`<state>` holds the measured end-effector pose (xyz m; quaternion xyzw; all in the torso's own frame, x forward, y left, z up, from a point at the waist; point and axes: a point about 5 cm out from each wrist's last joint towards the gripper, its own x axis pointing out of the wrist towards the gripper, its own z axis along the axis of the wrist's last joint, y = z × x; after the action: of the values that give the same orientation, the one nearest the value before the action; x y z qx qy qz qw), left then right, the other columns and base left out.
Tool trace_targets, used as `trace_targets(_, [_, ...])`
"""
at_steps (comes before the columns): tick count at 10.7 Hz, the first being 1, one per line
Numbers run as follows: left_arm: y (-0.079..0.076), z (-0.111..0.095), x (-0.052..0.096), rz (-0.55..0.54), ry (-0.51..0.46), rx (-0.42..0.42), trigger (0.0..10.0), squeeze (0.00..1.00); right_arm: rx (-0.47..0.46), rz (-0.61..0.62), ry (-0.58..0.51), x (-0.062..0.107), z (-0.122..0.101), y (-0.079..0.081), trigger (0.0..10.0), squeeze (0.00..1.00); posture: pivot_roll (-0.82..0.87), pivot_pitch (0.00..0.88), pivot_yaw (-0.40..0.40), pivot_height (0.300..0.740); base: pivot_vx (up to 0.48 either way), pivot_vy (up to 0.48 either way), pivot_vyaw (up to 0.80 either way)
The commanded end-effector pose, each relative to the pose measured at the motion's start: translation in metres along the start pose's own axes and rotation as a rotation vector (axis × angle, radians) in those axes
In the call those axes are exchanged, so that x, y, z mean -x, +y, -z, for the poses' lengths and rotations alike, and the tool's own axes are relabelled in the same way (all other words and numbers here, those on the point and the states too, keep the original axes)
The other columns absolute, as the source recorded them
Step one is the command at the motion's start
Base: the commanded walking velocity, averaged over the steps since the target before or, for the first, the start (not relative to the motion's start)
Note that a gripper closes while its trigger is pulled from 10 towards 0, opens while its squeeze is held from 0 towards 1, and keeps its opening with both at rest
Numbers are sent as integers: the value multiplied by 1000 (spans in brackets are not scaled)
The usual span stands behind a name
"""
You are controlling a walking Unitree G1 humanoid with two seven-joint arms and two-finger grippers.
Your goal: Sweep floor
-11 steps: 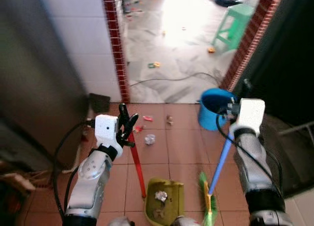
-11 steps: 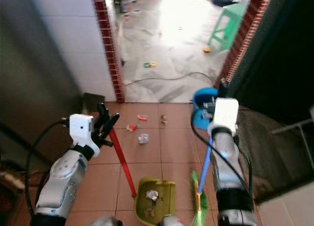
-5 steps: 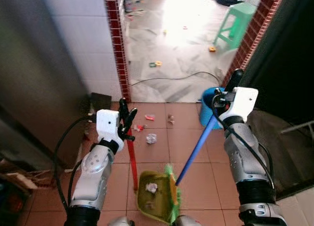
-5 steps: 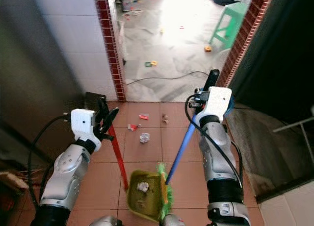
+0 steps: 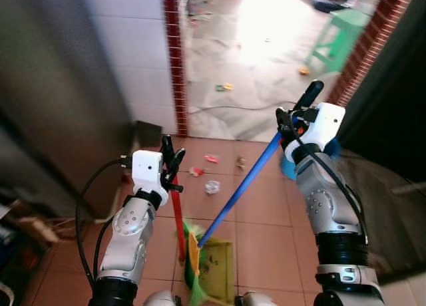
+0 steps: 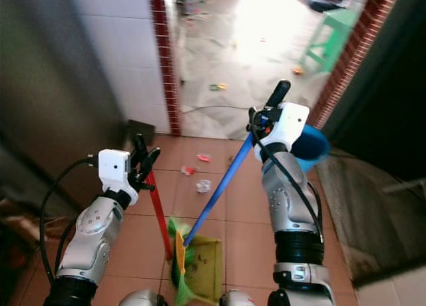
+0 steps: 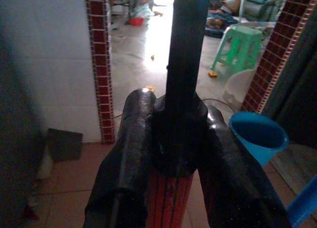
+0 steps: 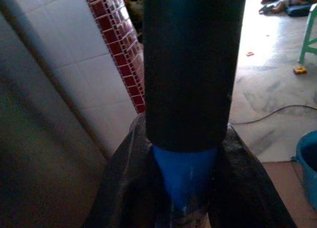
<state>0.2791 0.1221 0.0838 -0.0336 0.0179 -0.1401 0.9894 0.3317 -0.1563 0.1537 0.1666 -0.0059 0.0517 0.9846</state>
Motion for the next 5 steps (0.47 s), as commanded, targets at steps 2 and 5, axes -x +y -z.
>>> trace_targets(2, [-5,-12,-7,19,-63,3,10000,0,18,-60,-72,-4,-21,7,10000,0,-39,0,-10,740,0,0,0])
trace_targets(5, [-5,-11,-8,15,-64,1,10000,0,74,-131,-111,-4,-37,10,10000,0,-45,0,-10,740,0,0,0])
